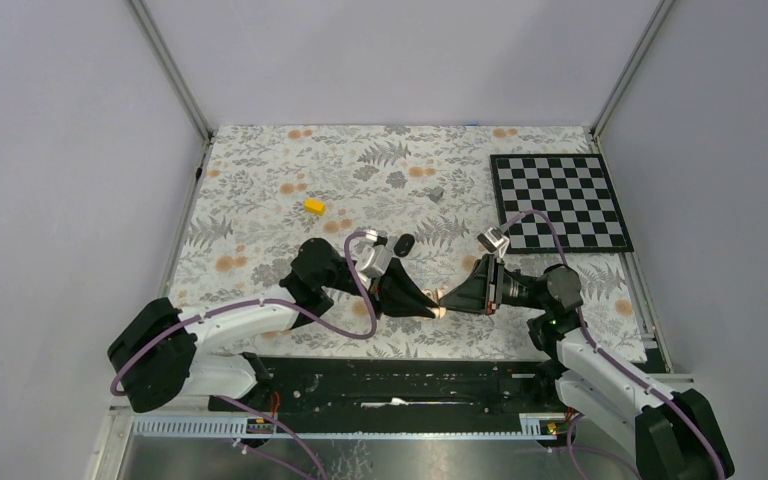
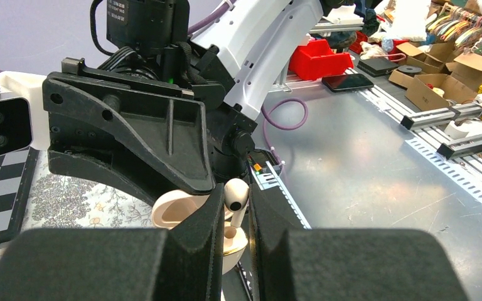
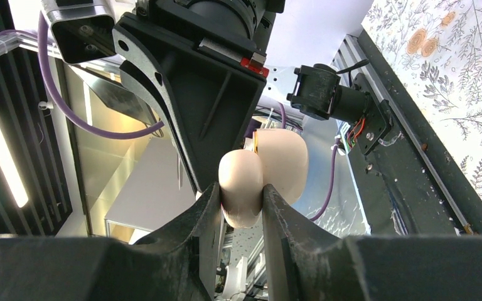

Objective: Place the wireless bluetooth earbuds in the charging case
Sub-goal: Place the earbud in the charging case.

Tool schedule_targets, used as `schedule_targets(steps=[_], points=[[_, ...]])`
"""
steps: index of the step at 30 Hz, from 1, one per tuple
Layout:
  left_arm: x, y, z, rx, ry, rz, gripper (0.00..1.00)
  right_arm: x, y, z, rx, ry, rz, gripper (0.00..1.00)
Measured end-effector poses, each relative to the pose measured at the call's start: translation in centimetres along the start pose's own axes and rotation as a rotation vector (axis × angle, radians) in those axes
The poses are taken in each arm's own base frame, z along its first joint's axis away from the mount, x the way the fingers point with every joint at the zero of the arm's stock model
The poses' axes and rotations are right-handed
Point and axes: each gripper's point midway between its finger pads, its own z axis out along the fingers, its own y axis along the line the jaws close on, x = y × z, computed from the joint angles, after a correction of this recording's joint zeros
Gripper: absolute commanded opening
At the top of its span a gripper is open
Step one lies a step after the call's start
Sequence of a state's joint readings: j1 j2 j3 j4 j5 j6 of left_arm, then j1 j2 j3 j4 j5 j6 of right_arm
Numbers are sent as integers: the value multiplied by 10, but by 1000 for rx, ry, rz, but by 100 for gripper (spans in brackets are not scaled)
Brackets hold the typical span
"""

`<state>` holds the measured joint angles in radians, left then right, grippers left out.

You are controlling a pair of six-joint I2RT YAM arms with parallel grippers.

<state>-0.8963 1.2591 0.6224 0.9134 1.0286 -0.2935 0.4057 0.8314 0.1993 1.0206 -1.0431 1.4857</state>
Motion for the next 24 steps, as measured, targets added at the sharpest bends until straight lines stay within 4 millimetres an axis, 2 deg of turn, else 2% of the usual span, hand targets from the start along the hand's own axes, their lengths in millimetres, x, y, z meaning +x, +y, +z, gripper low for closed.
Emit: schedule_targets(steps=[24], points=[[5,0,0,6,18,8,0,6,5,-3,-4,15,-12,0]])
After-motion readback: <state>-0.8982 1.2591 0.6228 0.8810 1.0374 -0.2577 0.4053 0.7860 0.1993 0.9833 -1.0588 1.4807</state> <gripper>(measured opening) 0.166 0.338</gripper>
